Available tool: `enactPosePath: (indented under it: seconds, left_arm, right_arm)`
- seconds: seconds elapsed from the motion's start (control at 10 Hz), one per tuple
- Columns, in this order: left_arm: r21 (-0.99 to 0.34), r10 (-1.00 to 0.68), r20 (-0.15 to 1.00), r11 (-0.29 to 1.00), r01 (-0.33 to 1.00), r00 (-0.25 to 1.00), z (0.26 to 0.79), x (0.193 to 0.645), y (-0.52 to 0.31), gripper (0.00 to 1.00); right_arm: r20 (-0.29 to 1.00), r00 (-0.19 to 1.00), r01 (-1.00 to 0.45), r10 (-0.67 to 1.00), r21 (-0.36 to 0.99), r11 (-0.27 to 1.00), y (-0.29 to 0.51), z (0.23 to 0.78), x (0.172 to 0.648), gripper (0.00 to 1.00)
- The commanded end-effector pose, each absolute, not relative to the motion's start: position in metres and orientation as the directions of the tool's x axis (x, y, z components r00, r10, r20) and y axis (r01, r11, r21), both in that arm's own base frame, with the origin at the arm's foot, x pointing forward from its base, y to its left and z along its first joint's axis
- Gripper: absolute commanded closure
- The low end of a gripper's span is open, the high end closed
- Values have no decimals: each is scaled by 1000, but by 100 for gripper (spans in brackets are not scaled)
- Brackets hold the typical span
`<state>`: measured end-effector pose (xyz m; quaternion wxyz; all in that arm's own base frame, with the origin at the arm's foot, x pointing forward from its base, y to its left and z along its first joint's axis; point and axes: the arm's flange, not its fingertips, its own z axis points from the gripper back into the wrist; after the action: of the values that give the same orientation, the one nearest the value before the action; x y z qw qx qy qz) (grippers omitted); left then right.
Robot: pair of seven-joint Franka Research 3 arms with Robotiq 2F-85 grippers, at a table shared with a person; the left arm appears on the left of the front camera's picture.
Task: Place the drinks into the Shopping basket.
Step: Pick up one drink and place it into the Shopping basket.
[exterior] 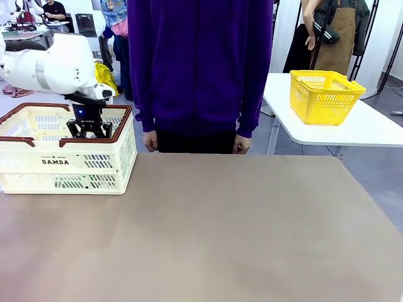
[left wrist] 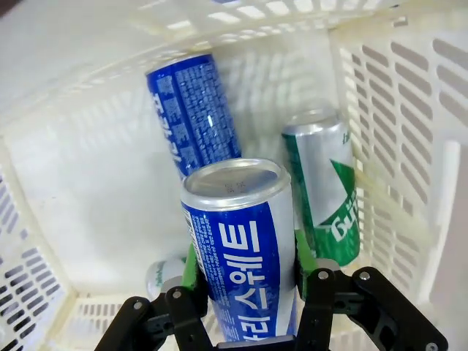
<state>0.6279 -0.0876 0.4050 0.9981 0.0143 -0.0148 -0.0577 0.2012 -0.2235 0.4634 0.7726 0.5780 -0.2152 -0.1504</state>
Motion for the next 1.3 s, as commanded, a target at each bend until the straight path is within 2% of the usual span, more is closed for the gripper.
enactPosePath:
  seconds: [0.0,0.2,0.9,1.0,1.1,1.2]
  left_arm:
    - [31,-80,44,996,78,996,401,631,-95,100]
    - [34,-76,20,997,75,997,393,632,-101,100]
    - [20,-58,55,998,57,997,391,633,-103,100]
    - [14,-58,63,998,57,996,392,632,-102,81]
    - [5,-57,66,998,56,996,393,631,-102,33]
    - [3,-55,63,999,55,997,393,630,-101,0]
  right_arm:
    - [187,857,-54,-481,959,278,-224,464,203,0]
    - [187,857,-54,-481,959,278,-224,464,203,0]
    - [187,857,-54,-481,959,278,-224,464,203,0]
    - [187,857,-54,-481,959,278,-224,464,203,0]
    - [187,857,-54,-481,959,278,-224,464,203,0]
    - [187,857,-54,-481,959,278,-224,464,203,0]
